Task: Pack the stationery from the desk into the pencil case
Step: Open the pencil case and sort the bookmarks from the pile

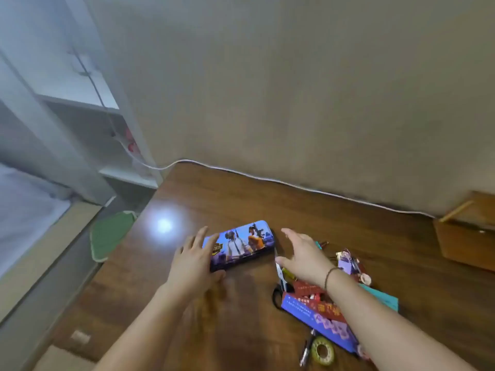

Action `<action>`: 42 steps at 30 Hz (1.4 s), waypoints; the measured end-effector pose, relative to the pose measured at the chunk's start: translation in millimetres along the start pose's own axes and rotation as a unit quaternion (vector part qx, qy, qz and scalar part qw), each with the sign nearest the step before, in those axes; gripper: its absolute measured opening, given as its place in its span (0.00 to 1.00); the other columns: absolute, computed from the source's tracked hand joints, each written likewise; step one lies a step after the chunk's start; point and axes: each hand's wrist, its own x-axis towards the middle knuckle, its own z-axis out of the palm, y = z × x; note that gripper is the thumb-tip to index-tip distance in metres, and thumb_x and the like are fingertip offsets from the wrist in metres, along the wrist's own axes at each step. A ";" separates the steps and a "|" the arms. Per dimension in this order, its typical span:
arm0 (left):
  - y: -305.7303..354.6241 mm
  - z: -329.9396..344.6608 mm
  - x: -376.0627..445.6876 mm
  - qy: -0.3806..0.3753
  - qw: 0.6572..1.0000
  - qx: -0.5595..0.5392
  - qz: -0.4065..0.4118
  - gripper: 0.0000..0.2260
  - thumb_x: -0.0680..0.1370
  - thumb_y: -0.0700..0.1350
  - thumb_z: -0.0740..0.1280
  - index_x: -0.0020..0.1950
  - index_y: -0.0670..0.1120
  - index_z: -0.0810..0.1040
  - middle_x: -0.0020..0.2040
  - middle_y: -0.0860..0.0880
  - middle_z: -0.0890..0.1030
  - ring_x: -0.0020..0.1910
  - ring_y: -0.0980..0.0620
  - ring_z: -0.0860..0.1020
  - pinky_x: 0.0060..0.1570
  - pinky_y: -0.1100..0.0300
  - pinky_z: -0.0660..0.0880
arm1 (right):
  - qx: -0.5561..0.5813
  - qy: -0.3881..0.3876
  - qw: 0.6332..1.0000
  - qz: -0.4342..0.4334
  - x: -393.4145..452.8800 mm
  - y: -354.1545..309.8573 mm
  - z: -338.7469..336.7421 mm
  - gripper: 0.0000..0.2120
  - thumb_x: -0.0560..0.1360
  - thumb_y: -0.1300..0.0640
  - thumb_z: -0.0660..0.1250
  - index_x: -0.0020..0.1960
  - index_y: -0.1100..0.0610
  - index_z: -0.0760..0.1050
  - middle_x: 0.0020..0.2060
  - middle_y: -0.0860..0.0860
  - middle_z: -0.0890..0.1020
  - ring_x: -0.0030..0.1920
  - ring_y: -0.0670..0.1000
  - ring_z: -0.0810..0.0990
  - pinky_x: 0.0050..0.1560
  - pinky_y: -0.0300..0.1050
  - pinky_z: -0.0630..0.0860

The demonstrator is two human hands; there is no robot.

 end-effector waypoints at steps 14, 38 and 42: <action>-47.2 52.9 8.4 0.031 0.972 -0.219 -0.082 0.33 0.66 0.49 0.77 0.69 0.51 0.70 0.69 0.50 0.71 0.66 0.46 0.71 0.64 0.49 0.71 | 0.103 0.022 0.987 0.124 29.1 -2.8 66.0 0.45 0.67 0.47 0.75 0.76 0.44 0.52 0.73 0.50 0.65 0.73 0.52 0.61 0.71 0.58 0.63; -83.1 77.4 -11.9 0.141 0.976 -0.167 0.016 0.25 0.66 0.43 0.80 0.60 0.39 0.79 0.49 0.43 0.84 0.49 0.40 0.81 0.52 0.50 0.75 | 0.070 0.047 0.987 0.134 23.8 -8.0 71.0 0.37 0.73 0.54 0.70 0.76 0.45 0.56 0.61 0.41 0.80 0.73 0.55 0.58 0.73 0.63 0.48; -85.2 73.2 -13.6 0.154 0.975 -0.161 0.018 0.22 0.71 0.51 0.73 0.61 0.41 0.79 0.50 0.45 0.83 0.50 0.43 0.79 0.54 0.53 0.70 | 0.068 0.021 0.983 0.171 27.4 -7.5 71.1 0.30 0.76 0.53 0.66 0.76 0.48 0.60 0.69 0.41 0.72 0.76 0.62 0.49 0.74 0.65 0.47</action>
